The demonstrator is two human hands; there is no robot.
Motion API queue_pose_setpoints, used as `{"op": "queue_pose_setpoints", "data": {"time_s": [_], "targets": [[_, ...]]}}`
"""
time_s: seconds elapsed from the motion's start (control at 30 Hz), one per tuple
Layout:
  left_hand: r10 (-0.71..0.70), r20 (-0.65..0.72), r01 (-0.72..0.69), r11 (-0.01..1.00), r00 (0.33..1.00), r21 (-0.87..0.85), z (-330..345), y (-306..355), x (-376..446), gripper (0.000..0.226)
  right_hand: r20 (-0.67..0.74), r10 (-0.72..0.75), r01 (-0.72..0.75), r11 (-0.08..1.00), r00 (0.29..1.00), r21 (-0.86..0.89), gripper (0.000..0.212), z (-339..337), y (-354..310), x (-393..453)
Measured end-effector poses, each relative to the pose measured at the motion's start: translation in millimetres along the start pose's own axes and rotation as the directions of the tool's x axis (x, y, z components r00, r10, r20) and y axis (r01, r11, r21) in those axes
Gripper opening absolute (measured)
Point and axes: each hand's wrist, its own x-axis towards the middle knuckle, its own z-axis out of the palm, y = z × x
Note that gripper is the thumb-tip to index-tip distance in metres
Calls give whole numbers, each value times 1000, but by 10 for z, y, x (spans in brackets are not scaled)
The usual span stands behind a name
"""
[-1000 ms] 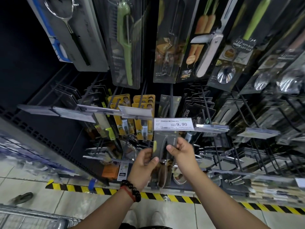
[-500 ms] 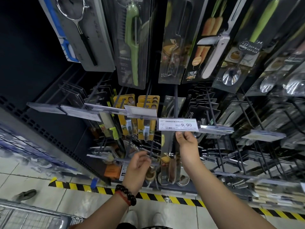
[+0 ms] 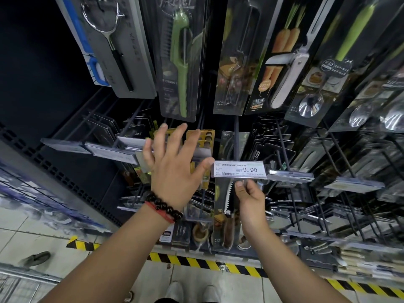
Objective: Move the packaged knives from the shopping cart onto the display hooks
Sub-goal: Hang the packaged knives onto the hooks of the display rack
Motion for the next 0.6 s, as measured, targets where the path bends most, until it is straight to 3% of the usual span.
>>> {"op": "queue_pose_setpoints", "data": {"time_s": [0.07, 0.2, 0.37, 0.6], "targets": [[-4, -26, 4, 1000, 1000, 21, 18, 10, -12, 56, -13, -24, 24, 1000, 1000, 5, 34, 2, -13, -11], [-17, -49, 19, 999, 999, 41, 28, 30, -13, 55, -33, -13, 13, 1000, 999, 15, 16, 38, -61, 56], [-16, -44, 18, 999, 999, 46, 24, 38, -11, 56, -46, 54, -53, 999, 997, 8, 19, 73, -92, 140], [-15, -54, 18, 998, 998, 54, 19, 37, -22, 53, -28, 28, -28, 1000, 999, -9, 22, 40, -1, 64]]}}
